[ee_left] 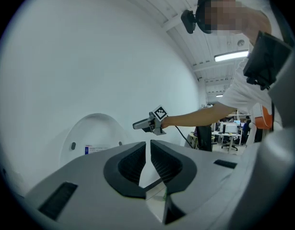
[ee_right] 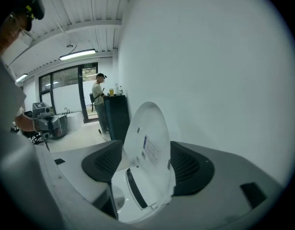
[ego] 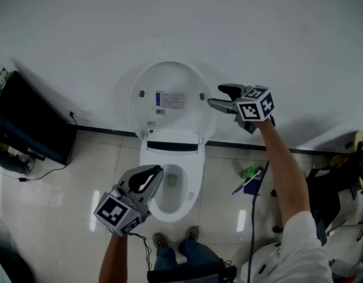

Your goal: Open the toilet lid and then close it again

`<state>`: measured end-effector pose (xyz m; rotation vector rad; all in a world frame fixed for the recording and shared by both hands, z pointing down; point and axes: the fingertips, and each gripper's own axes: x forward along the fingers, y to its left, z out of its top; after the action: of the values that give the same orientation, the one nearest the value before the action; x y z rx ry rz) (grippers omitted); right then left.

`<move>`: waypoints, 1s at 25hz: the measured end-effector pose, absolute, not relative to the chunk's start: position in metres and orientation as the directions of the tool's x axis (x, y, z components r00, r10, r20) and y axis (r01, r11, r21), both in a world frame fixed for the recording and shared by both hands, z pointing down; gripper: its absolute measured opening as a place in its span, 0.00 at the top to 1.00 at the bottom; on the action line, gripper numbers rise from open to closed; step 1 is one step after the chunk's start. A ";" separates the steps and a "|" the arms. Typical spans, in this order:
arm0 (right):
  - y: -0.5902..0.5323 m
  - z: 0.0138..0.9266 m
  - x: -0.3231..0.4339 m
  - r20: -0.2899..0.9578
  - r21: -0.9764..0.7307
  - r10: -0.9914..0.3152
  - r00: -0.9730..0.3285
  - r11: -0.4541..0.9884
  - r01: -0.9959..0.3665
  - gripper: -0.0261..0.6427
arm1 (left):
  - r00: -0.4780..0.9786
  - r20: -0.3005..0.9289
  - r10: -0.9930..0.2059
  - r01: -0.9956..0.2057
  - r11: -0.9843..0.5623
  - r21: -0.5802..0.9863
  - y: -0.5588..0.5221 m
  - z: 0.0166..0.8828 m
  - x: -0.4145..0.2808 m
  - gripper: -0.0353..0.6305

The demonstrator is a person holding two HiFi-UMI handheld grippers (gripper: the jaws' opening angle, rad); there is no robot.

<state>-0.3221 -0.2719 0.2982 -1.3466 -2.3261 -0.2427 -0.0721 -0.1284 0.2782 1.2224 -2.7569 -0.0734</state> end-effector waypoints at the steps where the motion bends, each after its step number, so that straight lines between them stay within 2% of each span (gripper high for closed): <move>1: -0.266 0.301 -0.339 0.464 -0.078 0.783 -0.415 0.503 0.861 0.49 | -0.669 0.096 -0.737 -0.732 0.675 0.093 -0.129 0.281 -0.075 0.91; 8: -0.228 0.330 -0.420 0.517 -0.176 0.795 -0.316 0.460 0.870 0.45 | -0.691 0.150 -0.707 -0.702 0.706 0.089 -0.122 0.308 -0.078 0.91; 16: -0.208 0.329 -0.423 0.516 -0.266 0.834 -0.194 0.372 0.890 0.45 | -0.728 0.185 -0.660 -0.650 0.750 0.120 -0.102 0.335 -0.070 0.91; 17: -0.210 0.327 -0.416 0.520 -0.276 0.839 -0.161 0.343 0.898 0.48 | -0.730 0.185 -0.658 -0.646 0.753 0.129 -0.100 0.335 -0.070 0.91; 18: -0.211 0.325 -0.407 0.533 -0.270 0.837 -0.122 0.305 0.913 0.56 | -0.732 0.182 -0.656 -0.642 0.754 0.136 -0.098 0.334 -0.071 0.91; 21: -0.205 0.324 -0.370 0.616 -0.159 0.786 -0.054 0.192 0.968 0.59 | -0.739 0.158 -0.655 -0.640 0.756 0.139 -0.092 0.326 -0.073 0.91; 25: -0.201 0.330 -0.304 0.675 -0.001 0.732 -0.096 0.131 0.991 0.59 | -0.742 0.108 -0.662 -0.649 0.749 0.134 -0.084 0.308 -0.064 0.91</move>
<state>-0.3039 -0.2012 0.3298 -1.6540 -1.8864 -0.6410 -0.0641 -0.0843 0.3076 1.0544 -2.7976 -0.1319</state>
